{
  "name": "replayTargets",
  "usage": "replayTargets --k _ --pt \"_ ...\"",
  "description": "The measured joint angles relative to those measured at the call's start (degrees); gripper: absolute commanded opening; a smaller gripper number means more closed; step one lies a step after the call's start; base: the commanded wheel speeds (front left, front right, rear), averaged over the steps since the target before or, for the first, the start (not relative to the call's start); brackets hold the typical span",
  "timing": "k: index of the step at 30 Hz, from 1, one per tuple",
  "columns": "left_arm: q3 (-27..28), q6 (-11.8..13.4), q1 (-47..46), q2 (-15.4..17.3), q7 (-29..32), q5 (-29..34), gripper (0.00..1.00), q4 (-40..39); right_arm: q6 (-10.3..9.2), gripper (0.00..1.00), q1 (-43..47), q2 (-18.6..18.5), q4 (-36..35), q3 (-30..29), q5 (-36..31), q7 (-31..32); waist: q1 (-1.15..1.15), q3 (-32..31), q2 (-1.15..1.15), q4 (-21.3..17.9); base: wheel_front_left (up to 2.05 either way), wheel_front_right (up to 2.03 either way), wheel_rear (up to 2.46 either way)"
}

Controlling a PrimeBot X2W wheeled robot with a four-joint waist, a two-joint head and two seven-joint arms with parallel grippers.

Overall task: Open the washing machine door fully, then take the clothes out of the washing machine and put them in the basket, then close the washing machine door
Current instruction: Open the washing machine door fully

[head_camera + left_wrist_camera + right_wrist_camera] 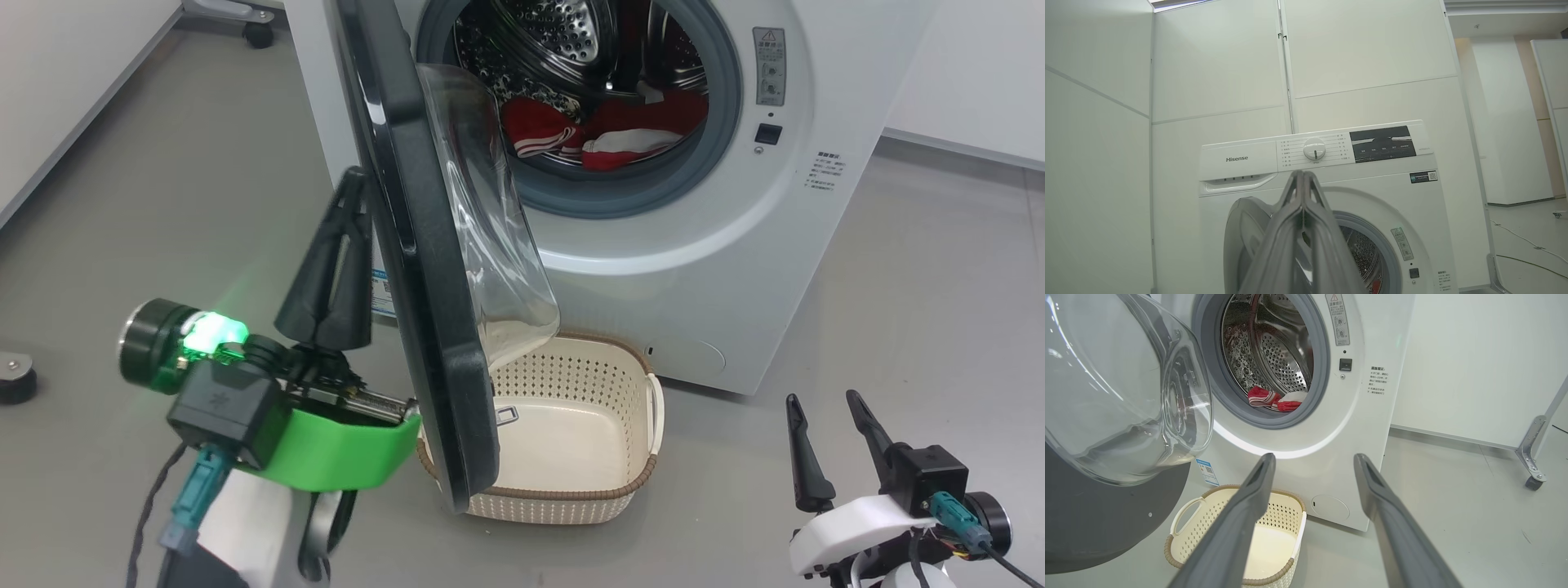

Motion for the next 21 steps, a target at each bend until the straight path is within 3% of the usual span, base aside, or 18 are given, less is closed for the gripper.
replayTargets --k 9,21 --pt "-9.0 -4.3 0.9 -0.2 1.0 -0.2 0.00 -3.1 0.10 1.00 0.1 0.2 0.1 -0.1 -0.5 0.0 0.00 0.0 0.00 -0.7 0.00 0.00 0.00" --pt "-18.5 -5.2 8.1 -0.3 9.9 -6.7 0.00 -1.3 0.65 1.00 0.1 0.5 0.0 -0.3 -1.5 0.0 0.00 2.1 0.00 -2.2 0.00 0.00 0.00"
